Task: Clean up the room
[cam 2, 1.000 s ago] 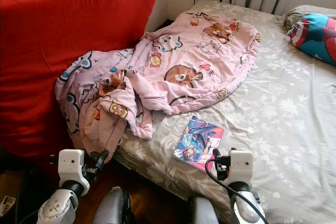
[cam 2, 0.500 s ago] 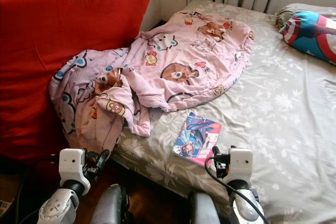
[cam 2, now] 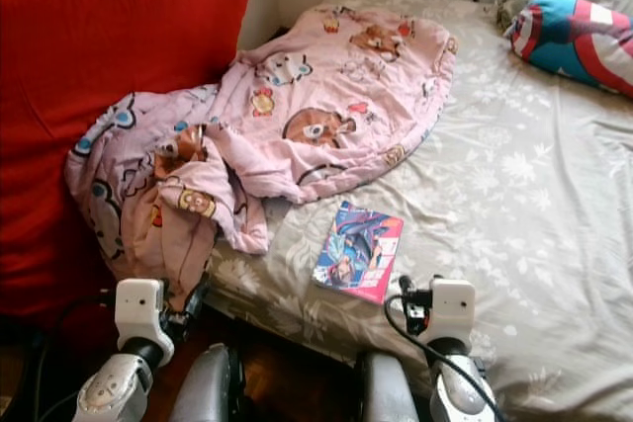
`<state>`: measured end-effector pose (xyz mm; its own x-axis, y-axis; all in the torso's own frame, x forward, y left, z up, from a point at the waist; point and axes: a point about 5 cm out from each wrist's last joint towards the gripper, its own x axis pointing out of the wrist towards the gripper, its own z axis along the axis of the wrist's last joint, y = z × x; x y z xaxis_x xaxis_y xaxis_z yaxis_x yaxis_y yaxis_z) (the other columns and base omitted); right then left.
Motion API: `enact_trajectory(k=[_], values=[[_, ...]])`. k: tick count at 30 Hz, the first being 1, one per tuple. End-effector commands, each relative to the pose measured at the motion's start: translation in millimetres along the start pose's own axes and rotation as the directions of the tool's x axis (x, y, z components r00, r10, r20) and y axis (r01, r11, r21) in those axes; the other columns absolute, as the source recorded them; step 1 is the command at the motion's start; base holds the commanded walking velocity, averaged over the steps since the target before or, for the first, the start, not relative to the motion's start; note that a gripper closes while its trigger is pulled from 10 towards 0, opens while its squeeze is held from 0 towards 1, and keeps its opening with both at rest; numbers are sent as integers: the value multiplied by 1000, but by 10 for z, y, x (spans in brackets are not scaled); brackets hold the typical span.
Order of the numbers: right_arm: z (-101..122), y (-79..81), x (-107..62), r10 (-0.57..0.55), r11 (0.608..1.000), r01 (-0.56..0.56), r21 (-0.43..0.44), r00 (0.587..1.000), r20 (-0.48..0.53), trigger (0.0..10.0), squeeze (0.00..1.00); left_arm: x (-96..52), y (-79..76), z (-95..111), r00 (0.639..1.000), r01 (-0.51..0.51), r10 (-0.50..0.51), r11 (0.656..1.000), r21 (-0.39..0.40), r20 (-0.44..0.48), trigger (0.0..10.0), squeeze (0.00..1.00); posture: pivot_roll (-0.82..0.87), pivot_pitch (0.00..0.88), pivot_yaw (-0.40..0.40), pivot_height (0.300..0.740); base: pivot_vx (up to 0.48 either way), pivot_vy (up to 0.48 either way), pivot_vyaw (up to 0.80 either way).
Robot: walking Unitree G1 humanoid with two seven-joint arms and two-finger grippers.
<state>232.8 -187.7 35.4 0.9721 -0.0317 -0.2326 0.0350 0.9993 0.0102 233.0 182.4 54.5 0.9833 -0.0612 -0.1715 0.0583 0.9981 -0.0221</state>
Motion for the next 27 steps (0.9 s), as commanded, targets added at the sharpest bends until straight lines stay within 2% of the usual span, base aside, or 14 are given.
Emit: enact_trajectory(k=[1,15,19,27], values=[[-52,18,-23,3,1000,-3,11,1000,-13,10000,0,-17,19,6,1000,0,0,1000,3,4,10000,0,-39,121,9,603,0,0,0],[-106,32,-42,18,1000,-18,17,1000,-24,10000,0,-26,25,2,1000,3,-3,1000,5,-4,10000,0,-37,135,13,603,0,0,0],[-108,39,-29,24,1000,-24,-6,999,-43,10000,0,-27,20,7,1000,4,-4,1000,4,0,10000,0,-39,138,13,603,0,0,0],[-113,67,-28,36,999,-36,-4,999,-35,10000,0,-28,7,20,1000,10,-10,1000,-1,13,10000,0,-38,141,14,553,0,0,0]])
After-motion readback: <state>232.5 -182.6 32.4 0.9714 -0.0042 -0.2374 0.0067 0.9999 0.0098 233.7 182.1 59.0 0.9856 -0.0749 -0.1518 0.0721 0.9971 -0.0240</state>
